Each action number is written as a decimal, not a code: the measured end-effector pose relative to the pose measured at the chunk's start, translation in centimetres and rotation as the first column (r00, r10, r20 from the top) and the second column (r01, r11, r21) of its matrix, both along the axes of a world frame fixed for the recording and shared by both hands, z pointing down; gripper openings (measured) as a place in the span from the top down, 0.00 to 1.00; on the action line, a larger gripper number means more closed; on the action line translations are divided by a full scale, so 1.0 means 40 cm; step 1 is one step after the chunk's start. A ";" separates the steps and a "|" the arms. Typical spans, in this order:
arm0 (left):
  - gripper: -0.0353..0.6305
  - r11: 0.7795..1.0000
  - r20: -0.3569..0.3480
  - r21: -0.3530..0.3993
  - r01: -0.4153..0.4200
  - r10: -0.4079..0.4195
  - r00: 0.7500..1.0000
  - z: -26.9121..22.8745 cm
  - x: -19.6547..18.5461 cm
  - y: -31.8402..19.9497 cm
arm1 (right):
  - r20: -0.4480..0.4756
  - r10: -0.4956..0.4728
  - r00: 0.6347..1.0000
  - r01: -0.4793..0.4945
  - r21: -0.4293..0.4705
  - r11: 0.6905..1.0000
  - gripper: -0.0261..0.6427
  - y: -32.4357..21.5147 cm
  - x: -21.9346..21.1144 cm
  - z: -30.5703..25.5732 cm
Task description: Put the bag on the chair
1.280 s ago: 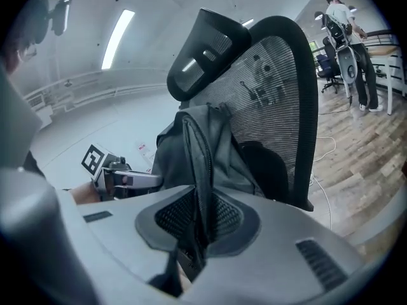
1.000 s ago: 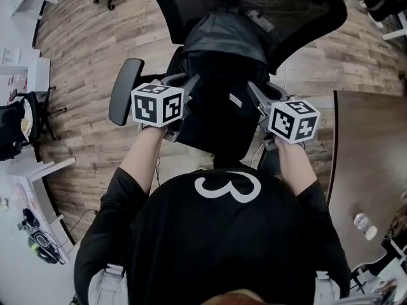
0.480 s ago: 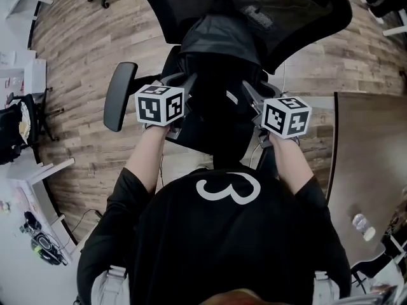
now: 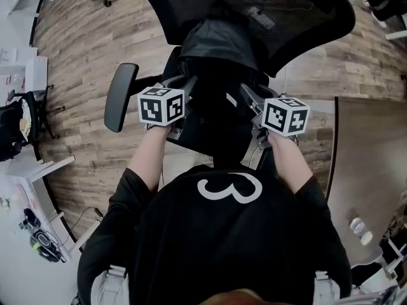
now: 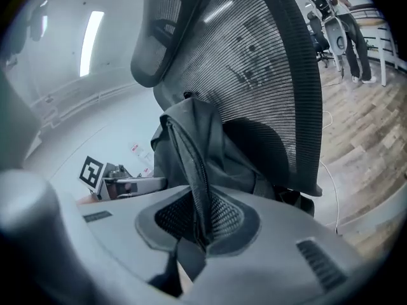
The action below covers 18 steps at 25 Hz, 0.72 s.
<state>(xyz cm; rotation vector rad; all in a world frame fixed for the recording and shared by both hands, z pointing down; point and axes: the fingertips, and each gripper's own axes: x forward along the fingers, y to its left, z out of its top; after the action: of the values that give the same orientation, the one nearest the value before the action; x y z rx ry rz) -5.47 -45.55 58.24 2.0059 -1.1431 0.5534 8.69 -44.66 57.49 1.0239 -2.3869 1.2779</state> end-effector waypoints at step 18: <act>0.76 0.998 -0.117 -0.043 -0.046 0.041 0.992 0.008 -0.023 0.019 | 0.036 0.154 0.987 -0.152 -0.054 0.987 0.83 0.022 0.011 -0.003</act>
<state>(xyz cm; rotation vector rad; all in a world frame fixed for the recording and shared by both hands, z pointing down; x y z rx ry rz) -6.40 -44.80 58.56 2.0012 -1.0101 0.4736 9.14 -43.76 57.38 1.1977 -2.3297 1.4165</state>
